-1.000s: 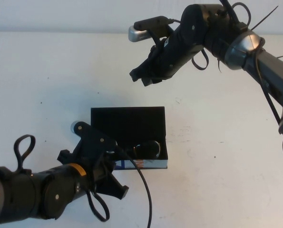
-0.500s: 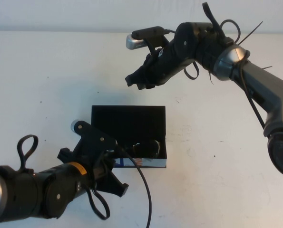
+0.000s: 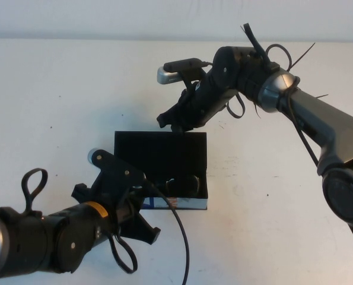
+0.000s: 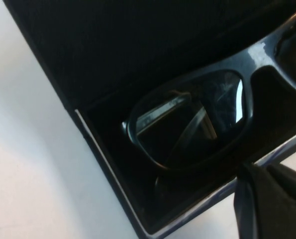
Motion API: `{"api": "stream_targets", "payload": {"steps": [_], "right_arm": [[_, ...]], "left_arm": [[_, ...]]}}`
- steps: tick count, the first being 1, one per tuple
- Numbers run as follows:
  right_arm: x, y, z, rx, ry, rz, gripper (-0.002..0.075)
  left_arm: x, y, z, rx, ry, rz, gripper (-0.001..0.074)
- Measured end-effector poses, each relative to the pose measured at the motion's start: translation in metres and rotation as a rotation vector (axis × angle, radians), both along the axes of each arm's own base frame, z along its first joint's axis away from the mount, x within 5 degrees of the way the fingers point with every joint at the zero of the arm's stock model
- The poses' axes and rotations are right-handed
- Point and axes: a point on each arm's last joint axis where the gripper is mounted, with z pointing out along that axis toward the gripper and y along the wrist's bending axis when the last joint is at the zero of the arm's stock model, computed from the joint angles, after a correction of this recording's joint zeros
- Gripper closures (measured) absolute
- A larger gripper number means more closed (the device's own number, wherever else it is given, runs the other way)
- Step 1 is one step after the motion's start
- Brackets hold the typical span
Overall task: Return glasses to glasses case
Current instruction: Close the glasses case
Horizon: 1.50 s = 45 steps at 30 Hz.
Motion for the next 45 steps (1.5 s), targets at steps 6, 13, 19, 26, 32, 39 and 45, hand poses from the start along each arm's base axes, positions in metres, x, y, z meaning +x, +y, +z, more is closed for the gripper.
{"api": "stream_targets", "payload": {"steps": [6, 13, 19, 26, 32, 39, 45], "right_arm": [[-0.006, -0.003, 0.000, -0.021, 0.062, 0.042, 0.0737], [-0.014, -0.003, 0.002, -0.026, 0.146, 0.093, 0.0737], [-0.016, -0.003, 0.026, -0.022, 0.137, 0.134, 0.0737], [-0.017, -0.002, 0.056, 0.025, 0.080, 0.127, 0.0737], [-0.018, -0.002, 0.057, -0.007, 0.067, 0.128, 0.0737], [-0.010, -0.005, 0.046, -0.061, 0.039, 0.069, 0.0737], [-0.010, 0.003, 0.017, -0.017, 0.146, 0.085, 0.0737]], "left_arm": [[0.000, 0.000, -0.001, 0.000, 0.003, 0.003, 0.0736], [0.001, -0.001, -0.012, 0.019, 0.027, 0.009, 0.0736], [0.003, -0.001, -0.010, 0.007, 0.001, 0.021, 0.0736], [0.004, -0.001, -0.010, -0.007, -0.001, 0.034, 0.0736], [0.004, -0.001, -0.010, -0.013, 0.001, 0.040, 0.0736], [0.004, -0.001, -0.010, -0.014, 0.001, 0.041, 0.0736], [0.004, -0.001, -0.010, -0.015, 0.004, 0.042, 0.0736]]}}
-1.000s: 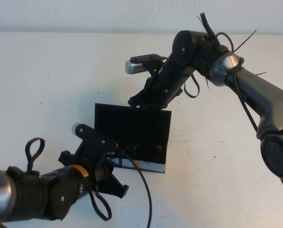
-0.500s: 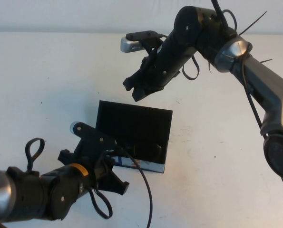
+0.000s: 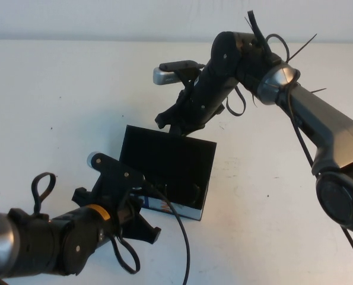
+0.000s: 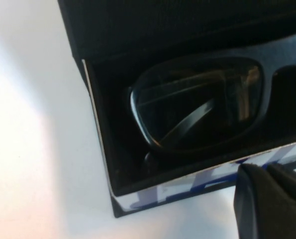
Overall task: Return glasses to glasses case
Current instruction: Close the glasses case
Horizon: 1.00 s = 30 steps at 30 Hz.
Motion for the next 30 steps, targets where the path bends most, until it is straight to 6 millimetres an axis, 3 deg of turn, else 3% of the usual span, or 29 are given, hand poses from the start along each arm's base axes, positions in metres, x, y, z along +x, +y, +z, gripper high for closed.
{"api": "stream_targets", "payload": {"steps": [8, 16, 24, 30], "right_arm": [[-0.005, 0.005, 0.009, 0.069, 0.026, 0.019, 0.0737], [-0.021, 0.001, 0.041, 0.084, 0.010, 0.028, 0.0737], [-0.042, 0.007, 0.016, 0.041, 0.123, 0.065, 0.0737], [-0.056, 0.022, 0.026, 0.058, 0.117, 0.102, 0.0737]], "left_arm": [[0.000, 0.000, 0.000, -0.001, -0.002, 0.000, 0.0736], [0.000, 0.000, 0.000, -0.002, -0.005, 0.001, 0.0736], [0.001, 0.000, 0.002, -0.008, -0.021, 0.007, 0.0736], [0.002, 0.000, 0.002, -0.009, -0.025, 0.008, 0.0736]]}}
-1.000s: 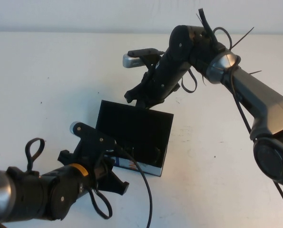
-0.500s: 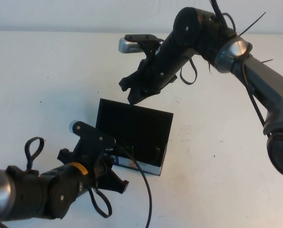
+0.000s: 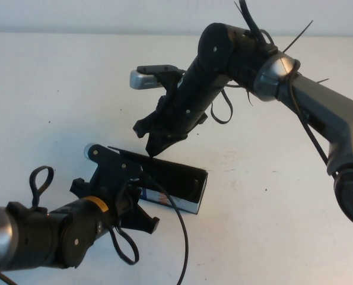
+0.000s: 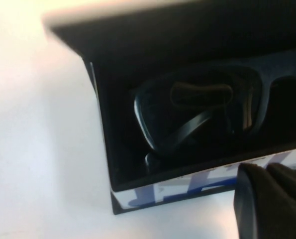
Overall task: Return glasses to glasses case
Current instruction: Close the glasses case
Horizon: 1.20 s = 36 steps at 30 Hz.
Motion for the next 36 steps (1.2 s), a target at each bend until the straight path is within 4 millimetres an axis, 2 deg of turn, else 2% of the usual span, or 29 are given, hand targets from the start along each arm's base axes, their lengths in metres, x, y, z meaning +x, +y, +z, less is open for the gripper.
{"api": "stream_targets", "payload": {"steps": [5, 12, 16, 23, 26, 29, 36], "right_arm": [[-0.022, 0.013, 0.009, -0.004, 0.008, 0.039, 0.0737], [-0.033, 0.011, -0.015, -0.056, 0.089, 0.045, 0.0737], [-0.036, 0.009, -0.025, -0.075, 0.116, 0.042, 0.0737], [-0.036, 0.008, -0.025, -0.078, 0.113, 0.042, 0.0737], [-0.036, 0.006, -0.021, -0.091, 0.092, 0.045, 0.0737], [-0.037, 0.003, -0.011, -0.098, 0.063, 0.046, 0.0737], [-0.045, -0.009, 0.035, -0.092, -0.049, 0.033, 0.0737]], "left_arm": [[0.001, 0.000, 0.001, -0.004, -0.011, 0.003, 0.0736], [-0.001, 0.000, 0.000, 0.003, 0.019, -0.004, 0.0736], [-0.004, 0.001, 0.009, -0.013, 0.017, -0.013, 0.0736], [-0.016, 0.004, 0.032, -0.014, 0.039, -0.079, 0.0736], [-0.024, 0.007, 0.047, -0.033, 0.049, -0.105, 0.0736], [-0.033, 0.012, 0.070, -0.077, 0.012, -0.124, 0.0736], [-0.065, 0.035, 0.125, -0.173, -0.062, -0.179, 0.0736]]}}
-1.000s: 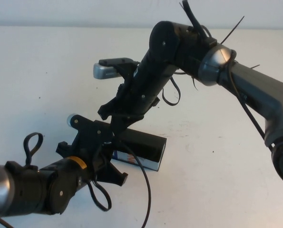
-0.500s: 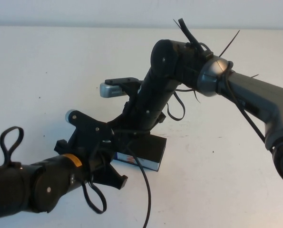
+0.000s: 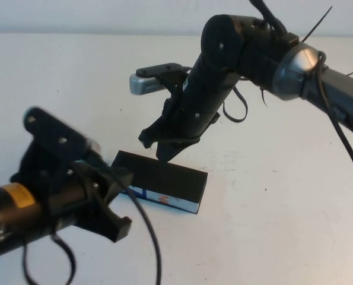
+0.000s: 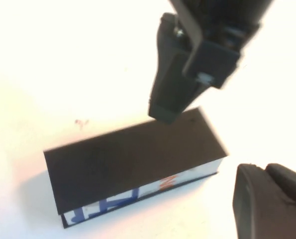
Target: Return glasses to glasses case
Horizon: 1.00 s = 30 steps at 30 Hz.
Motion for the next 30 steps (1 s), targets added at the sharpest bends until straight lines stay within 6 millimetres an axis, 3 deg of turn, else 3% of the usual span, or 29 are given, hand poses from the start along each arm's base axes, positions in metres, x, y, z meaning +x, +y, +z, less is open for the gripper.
{"api": "stream_targets", "payload": {"steps": [6, 11, 15, 19, 26, 30], "right_arm": [[-0.013, -0.011, 0.038, 0.028, -0.065, -0.021, 0.0737], [-0.036, -0.027, 0.090, 0.044, -0.177, -0.060, 0.0737], [-0.068, -0.041, 0.123, 0.038, -0.257, -0.081, 0.0737], [-0.108, -0.058, 0.134, -0.010, -0.291, -0.073, 0.0737], [-0.175, -0.109, 0.141, 0.042, -0.330, -0.106, 0.0737], [-0.207, -0.141, 0.129, 0.125, -0.398, -0.148, 0.0737]], "left_arm": [[-0.050, 0.043, 0.057, -0.132, -0.222, -0.020, 0.0736], [-0.102, 0.083, 0.069, -0.254, -0.420, -0.021, 0.0736], [-0.134, 0.108, 0.054, -0.321, -0.520, -0.017, 0.0736], [-0.148, 0.122, 0.031, -0.367, -0.555, 0.012, 0.0736], [-0.137, 0.118, -0.016, -0.222, -0.500, 0.037, 0.0736], [-0.130, 0.114, -0.046, -0.159, -0.439, 0.033, 0.0736]]}}
